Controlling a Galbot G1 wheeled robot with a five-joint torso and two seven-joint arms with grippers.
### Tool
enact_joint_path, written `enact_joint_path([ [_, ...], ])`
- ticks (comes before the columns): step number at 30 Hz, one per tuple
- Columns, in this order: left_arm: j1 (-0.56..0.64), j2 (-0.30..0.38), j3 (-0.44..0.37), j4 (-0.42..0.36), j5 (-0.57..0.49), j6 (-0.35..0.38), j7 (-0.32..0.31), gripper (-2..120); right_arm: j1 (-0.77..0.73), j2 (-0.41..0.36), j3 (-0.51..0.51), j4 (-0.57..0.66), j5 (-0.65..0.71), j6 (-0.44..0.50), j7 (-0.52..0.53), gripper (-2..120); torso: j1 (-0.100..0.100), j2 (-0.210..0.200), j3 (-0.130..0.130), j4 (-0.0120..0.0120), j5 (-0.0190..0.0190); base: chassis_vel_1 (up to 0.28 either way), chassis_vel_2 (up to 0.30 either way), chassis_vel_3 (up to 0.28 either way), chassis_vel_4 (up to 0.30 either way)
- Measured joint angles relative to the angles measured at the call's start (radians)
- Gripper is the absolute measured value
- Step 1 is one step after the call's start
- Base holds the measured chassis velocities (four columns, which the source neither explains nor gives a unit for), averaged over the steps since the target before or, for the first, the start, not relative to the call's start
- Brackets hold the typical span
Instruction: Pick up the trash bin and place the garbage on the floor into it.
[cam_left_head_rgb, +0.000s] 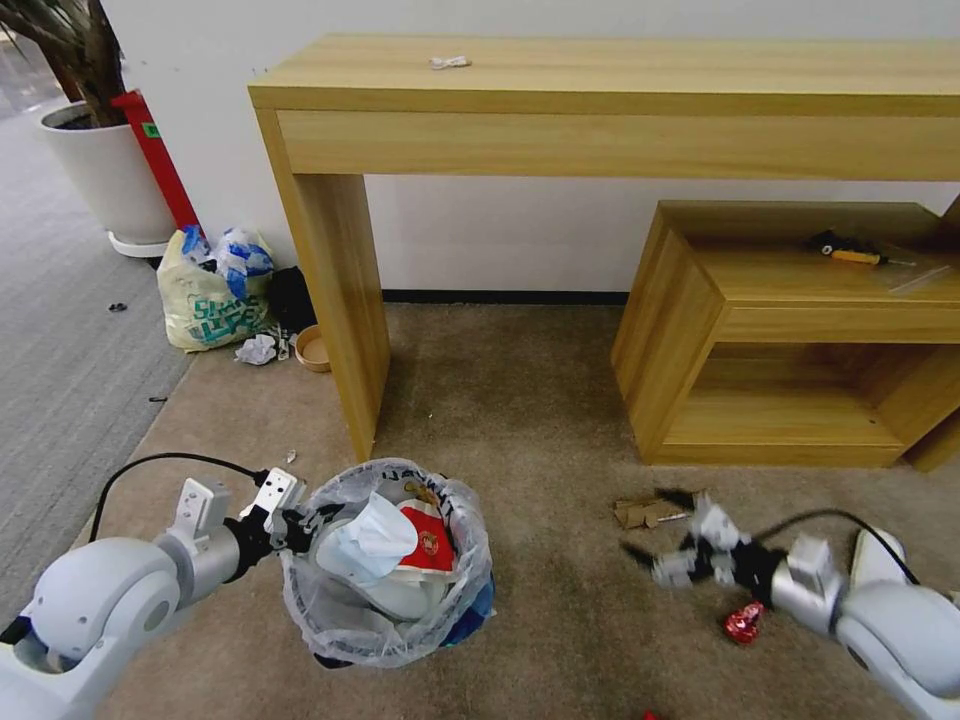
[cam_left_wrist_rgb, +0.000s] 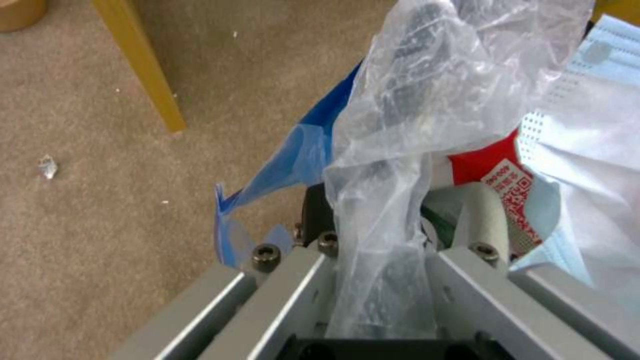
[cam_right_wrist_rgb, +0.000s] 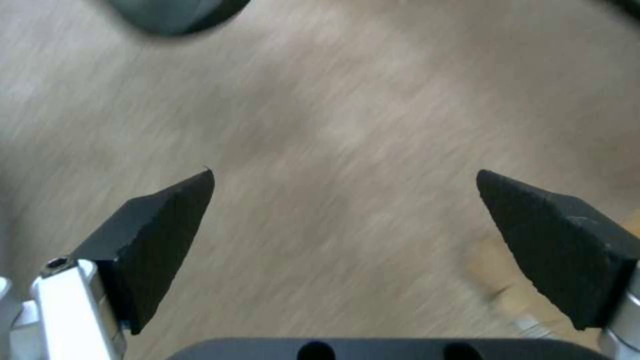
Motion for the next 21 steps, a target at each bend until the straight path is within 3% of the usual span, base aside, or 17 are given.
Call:
enact_joint_path([
  [6,0.006,-0.009,-0.001,-0.006,0.002,0.000,-0.008,0,-0.025,-0.002,-0.099,-0.118,-0.068,0.028,-0.031,100,0.000,0.000,0.000,0.0004,0.0003,0.000,0.000,0.000,0.000],
  [21,-0.006,-0.001,0.006,0.010,-0.010,0.000,-0.015,0,-0.033,0.028,-0.140,-0.379,-0.163,0.101,-0.121,100,0.000,0.000,0.000,0.0003,0.0000,0.000,0.000,0.000,0.000],
])
